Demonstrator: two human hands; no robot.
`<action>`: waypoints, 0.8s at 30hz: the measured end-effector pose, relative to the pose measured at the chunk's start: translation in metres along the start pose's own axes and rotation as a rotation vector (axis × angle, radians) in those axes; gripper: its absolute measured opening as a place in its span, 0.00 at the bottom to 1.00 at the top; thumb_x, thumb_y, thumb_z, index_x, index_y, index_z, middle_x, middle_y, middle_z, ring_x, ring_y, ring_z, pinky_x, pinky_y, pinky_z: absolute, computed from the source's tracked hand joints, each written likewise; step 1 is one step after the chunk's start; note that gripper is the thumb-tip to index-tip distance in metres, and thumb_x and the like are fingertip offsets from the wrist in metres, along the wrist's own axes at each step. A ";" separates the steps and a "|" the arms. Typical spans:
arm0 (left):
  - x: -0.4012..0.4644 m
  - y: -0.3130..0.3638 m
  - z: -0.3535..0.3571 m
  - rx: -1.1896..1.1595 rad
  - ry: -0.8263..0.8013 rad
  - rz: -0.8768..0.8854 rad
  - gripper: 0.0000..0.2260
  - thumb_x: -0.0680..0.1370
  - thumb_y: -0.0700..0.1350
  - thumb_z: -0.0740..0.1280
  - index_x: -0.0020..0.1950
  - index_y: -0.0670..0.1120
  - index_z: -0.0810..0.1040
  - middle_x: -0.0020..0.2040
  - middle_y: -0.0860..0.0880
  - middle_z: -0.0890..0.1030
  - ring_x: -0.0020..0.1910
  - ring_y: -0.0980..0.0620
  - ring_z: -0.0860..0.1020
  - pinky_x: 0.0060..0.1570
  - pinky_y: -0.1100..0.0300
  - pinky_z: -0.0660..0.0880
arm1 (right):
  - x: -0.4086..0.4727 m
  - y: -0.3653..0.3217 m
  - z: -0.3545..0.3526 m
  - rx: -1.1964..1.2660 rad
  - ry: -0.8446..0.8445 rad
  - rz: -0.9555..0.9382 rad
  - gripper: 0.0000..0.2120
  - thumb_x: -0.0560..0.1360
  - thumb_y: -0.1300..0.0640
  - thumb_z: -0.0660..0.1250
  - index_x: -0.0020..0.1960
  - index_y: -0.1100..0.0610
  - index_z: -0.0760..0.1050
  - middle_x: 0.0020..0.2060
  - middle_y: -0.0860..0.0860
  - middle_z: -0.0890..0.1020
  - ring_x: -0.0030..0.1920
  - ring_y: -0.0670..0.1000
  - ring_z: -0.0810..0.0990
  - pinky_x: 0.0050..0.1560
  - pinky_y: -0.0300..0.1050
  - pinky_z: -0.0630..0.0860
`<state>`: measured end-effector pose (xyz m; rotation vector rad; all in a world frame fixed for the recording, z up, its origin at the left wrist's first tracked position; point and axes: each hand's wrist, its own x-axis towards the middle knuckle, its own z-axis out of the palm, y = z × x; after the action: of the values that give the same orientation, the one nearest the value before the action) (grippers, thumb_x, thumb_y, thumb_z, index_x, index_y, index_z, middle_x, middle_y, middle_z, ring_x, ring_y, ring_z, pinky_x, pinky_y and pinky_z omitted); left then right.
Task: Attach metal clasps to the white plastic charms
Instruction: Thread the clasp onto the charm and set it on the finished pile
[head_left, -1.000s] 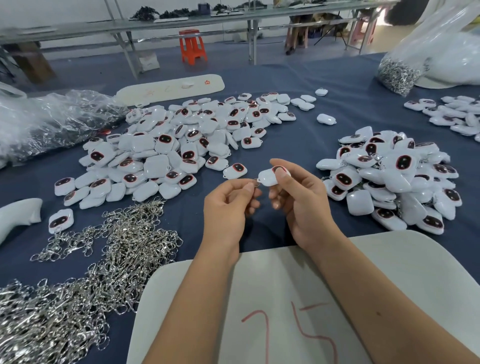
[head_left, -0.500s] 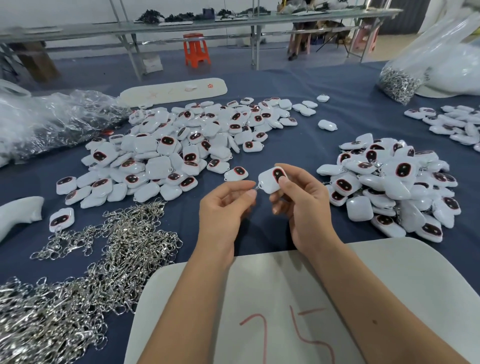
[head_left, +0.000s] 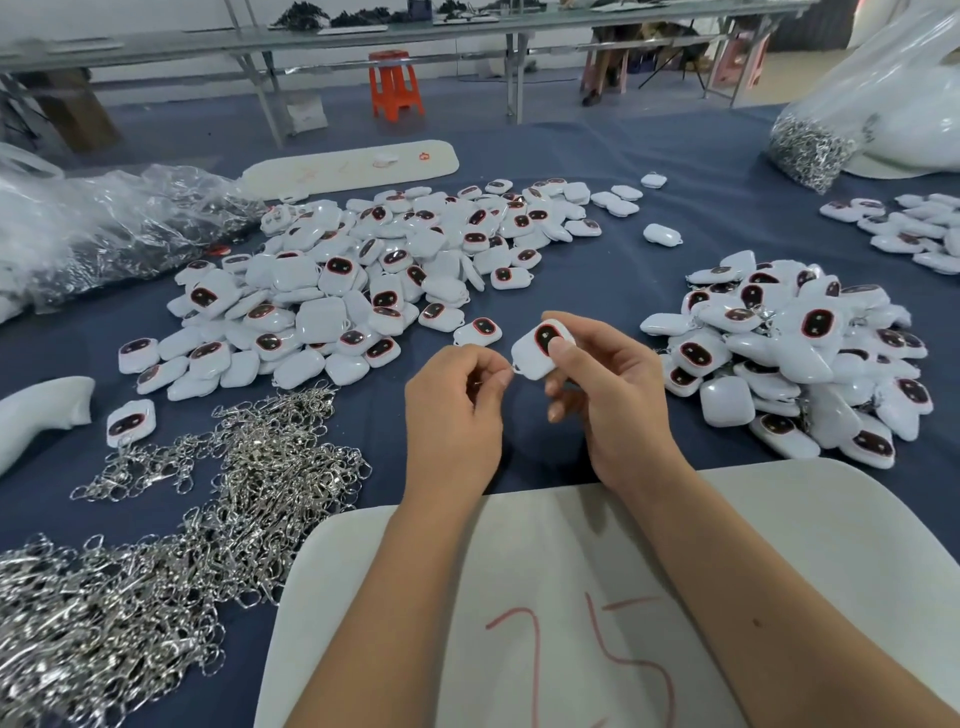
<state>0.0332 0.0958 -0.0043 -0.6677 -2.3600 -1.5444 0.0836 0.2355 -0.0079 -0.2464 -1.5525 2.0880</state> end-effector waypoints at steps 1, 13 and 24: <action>0.000 -0.002 0.000 0.019 -0.001 0.009 0.05 0.77 0.37 0.71 0.44 0.46 0.83 0.42 0.55 0.82 0.43 0.57 0.78 0.45 0.71 0.70 | 0.000 0.000 0.000 -0.021 -0.013 -0.015 0.08 0.80 0.60 0.72 0.58 0.56 0.85 0.43 0.58 0.83 0.34 0.50 0.77 0.28 0.41 0.76; 0.008 0.036 0.041 -0.303 0.002 -0.238 0.07 0.77 0.36 0.73 0.44 0.48 0.84 0.37 0.55 0.84 0.36 0.56 0.85 0.41 0.68 0.78 | 0.015 -0.025 -0.022 -0.210 0.413 -0.111 0.06 0.78 0.62 0.70 0.54 0.56 0.83 0.32 0.49 0.82 0.28 0.48 0.78 0.26 0.41 0.77; 0.021 0.084 0.106 -0.373 -0.128 -0.260 0.07 0.76 0.39 0.71 0.48 0.50 0.84 0.43 0.56 0.85 0.43 0.60 0.82 0.50 0.59 0.81 | 0.022 -0.085 -0.081 -0.747 0.780 -0.240 0.14 0.76 0.63 0.67 0.60 0.55 0.82 0.55 0.51 0.82 0.58 0.50 0.79 0.62 0.42 0.73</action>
<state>0.0615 0.2253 0.0284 -0.5628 -2.3431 -2.1488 0.1258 0.3326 0.0487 -0.9483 -1.6397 0.9458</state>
